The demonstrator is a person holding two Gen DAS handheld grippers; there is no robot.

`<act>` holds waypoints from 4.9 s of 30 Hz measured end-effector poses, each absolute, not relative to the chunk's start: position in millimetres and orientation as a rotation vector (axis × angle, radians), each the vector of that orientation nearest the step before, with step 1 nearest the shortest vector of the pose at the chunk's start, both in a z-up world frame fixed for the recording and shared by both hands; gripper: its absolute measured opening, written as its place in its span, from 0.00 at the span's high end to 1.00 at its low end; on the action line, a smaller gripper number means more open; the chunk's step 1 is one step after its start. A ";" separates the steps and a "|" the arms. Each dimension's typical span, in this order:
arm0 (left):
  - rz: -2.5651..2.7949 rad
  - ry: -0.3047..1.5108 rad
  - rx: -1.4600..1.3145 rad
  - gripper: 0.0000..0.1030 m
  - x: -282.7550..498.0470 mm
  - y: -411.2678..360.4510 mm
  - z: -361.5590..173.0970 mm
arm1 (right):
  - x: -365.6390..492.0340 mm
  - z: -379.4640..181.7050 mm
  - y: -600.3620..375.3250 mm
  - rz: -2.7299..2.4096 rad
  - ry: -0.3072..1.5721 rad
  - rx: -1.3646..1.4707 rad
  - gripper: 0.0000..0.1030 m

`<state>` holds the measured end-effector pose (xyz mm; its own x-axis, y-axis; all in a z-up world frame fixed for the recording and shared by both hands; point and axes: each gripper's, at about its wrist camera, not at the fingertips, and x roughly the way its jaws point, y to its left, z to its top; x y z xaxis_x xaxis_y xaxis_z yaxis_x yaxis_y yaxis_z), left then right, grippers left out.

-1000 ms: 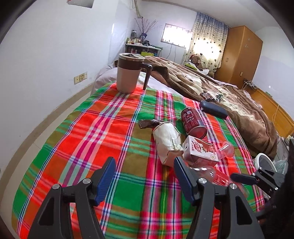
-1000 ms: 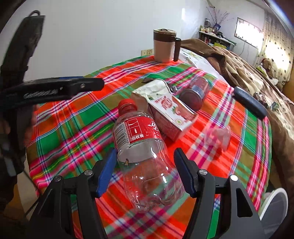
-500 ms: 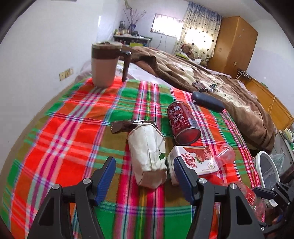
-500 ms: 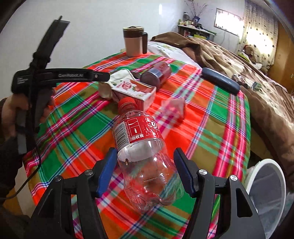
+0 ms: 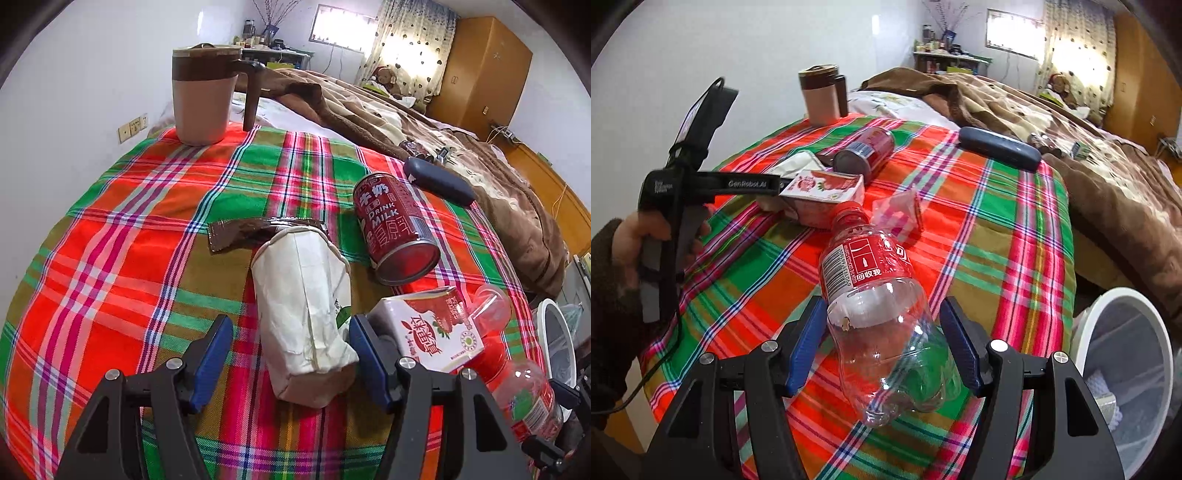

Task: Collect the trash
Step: 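Grasp the white paper bag with left gripper while right gripper grasps the clear water bottle, then carry paper bag and water bottle to the wastebasket while opening both grippers over it, then move both grippers back from the wastebasket over the plaid bed cover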

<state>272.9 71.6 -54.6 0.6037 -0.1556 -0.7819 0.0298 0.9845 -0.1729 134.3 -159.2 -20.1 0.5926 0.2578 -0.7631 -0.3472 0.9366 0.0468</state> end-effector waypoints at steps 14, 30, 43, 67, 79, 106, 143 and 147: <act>-0.107 0.906 -0.120 0.59 274.3 65.1 -55.3 | 131.3 -22.1 -169.6 0.311 0.859 -0.048 0.37; -0.120 0.836 -0.133 0.67 222.4 61.3 -27.9 | 124.7 -22.0 -180.2 0.297 0.850 0.023 0.43; -0.155 0.817 -0.158 0.67 184.0 55.2 -16.9 | 140.9 -24.7 -157.1 0.357 0.933 -0.056 0.39; -0.197 0.757 -0.116 0.67 139.9 23.2 10.2 | 116.8 -11.1 -188.1 0.272 0.832 0.106 0.39; -0.301 0.740 -0.068 0.66 127.2 -26.7 21.2 | 93.7 3.6 -227.9 0.193 0.770 0.155 0.39; -0.575 0.723 0.108 0.66 117.9 -198.9 33.8 | 62.4 9.0 -338.2 -0.155 0.702 0.229 0.39; -0.598 0.812 0.111 0.41 135.7 -247.4 6.0 | 63.0 -15.5 -377.8 -0.261 0.780 0.240 0.38; -0.577 0.796 0.102 0.41 133.1 -234.7 11.3 | 63.4 -12.2 -371.1 -0.252 0.767 0.241 0.38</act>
